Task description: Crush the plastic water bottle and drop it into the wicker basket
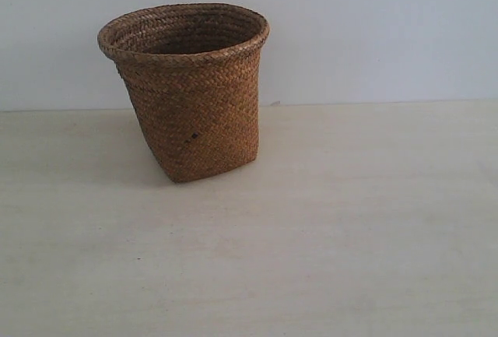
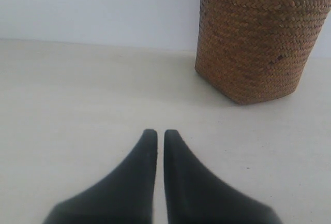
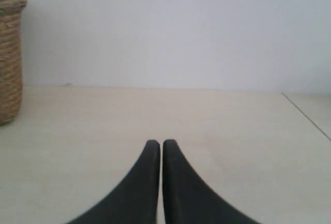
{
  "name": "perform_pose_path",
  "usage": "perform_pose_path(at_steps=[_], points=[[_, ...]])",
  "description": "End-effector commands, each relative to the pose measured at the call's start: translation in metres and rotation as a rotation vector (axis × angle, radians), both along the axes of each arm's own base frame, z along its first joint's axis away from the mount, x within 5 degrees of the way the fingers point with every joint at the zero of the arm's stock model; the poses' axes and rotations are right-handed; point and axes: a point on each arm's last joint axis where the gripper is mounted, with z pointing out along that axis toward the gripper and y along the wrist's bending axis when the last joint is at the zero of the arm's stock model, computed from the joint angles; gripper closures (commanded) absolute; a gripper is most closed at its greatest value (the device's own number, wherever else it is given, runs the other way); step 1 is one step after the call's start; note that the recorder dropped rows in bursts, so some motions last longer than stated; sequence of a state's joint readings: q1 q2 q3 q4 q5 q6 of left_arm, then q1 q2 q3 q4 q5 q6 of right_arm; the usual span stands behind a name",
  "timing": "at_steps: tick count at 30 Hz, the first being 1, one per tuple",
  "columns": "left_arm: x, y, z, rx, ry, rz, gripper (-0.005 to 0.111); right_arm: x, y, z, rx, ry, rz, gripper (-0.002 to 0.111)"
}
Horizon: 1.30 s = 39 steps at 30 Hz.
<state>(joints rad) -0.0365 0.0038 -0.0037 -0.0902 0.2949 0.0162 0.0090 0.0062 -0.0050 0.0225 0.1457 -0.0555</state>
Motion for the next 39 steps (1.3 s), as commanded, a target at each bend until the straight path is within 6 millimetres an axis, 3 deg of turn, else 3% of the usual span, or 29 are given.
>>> perform_pose_path(at_steps=[1, 5, 28, 39], points=[[0.000, 0.000, -0.001, -0.007, -0.001, 0.006, 0.103, -0.001, -0.006, -0.008, 0.026, 0.073, -0.110, 0.108], [0.000, 0.000, -0.001, -0.007, -0.001, 0.006, 0.103, -0.004, -0.008, -0.019, 0.040, 0.194, -0.150, 0.108], [0.000, 0.000, -0.001, -0.007, -0.001, 0.006, 0.103, -0.003, -0.008, -0.019, 0.047, 0.192, -0.150, 0.108], [0.000, 0.000, -0.001, -0.007, -0.001, 0.006, 0.103, -0.003, 0.000, -0.019, 0.038, 0.194, -0.012, 0.108]])
